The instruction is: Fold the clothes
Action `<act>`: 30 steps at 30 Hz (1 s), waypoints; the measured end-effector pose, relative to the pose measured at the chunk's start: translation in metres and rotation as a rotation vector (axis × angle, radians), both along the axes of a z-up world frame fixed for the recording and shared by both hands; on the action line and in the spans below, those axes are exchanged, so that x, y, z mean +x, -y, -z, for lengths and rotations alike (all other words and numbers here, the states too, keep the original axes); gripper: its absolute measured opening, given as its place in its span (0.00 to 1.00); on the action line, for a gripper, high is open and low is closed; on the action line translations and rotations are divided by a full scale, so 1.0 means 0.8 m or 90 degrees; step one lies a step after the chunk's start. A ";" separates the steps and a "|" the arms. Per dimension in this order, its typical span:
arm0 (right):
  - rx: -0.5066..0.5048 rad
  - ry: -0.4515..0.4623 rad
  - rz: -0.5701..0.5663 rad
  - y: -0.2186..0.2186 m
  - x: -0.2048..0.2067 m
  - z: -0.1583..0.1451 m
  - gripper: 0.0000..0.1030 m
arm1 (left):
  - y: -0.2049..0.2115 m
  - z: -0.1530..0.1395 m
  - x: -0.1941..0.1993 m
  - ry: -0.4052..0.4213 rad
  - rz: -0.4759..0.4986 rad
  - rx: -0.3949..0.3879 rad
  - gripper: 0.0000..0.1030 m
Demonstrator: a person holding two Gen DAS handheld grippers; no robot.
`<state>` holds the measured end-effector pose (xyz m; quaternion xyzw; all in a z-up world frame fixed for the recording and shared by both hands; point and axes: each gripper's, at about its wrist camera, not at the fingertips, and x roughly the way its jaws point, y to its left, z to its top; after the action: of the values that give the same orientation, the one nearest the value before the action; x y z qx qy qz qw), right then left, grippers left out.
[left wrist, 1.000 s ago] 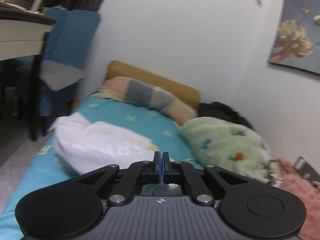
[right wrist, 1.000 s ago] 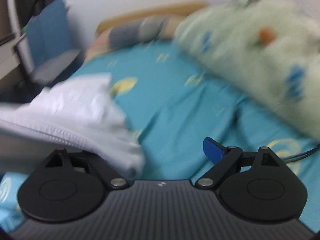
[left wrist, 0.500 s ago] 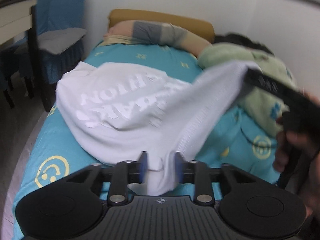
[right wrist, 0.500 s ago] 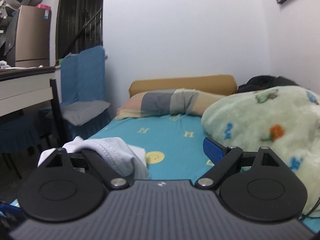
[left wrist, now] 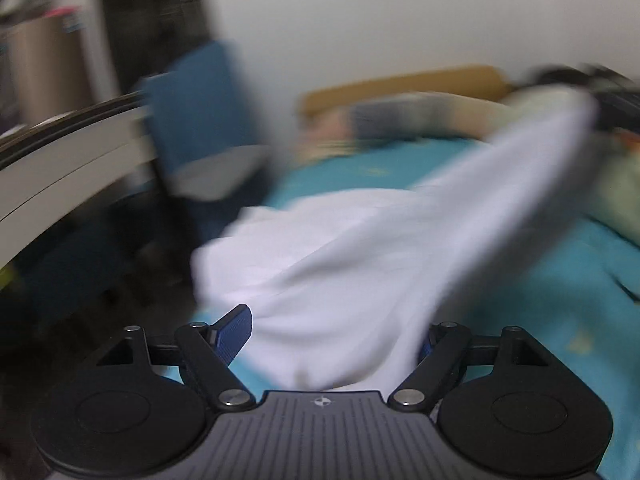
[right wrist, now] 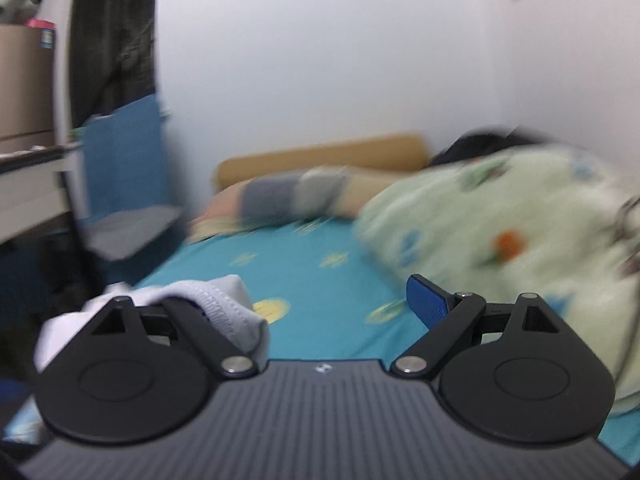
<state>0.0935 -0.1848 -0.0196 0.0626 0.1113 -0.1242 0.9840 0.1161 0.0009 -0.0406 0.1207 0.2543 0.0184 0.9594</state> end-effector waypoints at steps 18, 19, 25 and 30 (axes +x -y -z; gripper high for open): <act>-0.031 0.048 0.033 -0.013 -0.056 -0.123 0.88 | -0.087 -0.207 -0.098 0.244 -0.122 -0.109 0.93; -0.033 0.077 0.024 -0.016 -0.066 -0.161 0.88 | -0.091 -0.239 -0.106 0.270 -0.119 -0.122 0.93; -0.076 0.237 -0.009 -0.023 -0.148 -0.378 0.88 | -0.112 -0.453 -0.186 0.438 -0.078 -0.167 0.93; -0.135 0.329 -0.004 -0.019 -0.219 -0.513 0.88 | -0.112 -0.606 -0.262 0.533 -0.018 -0.164 0.97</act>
<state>-0.0819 -0.1695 0.3910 -0.0114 -0.1571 -0.1121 0.9811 -0.0936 0.0904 0.4440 -0.0215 -0.1549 0.0470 0.9866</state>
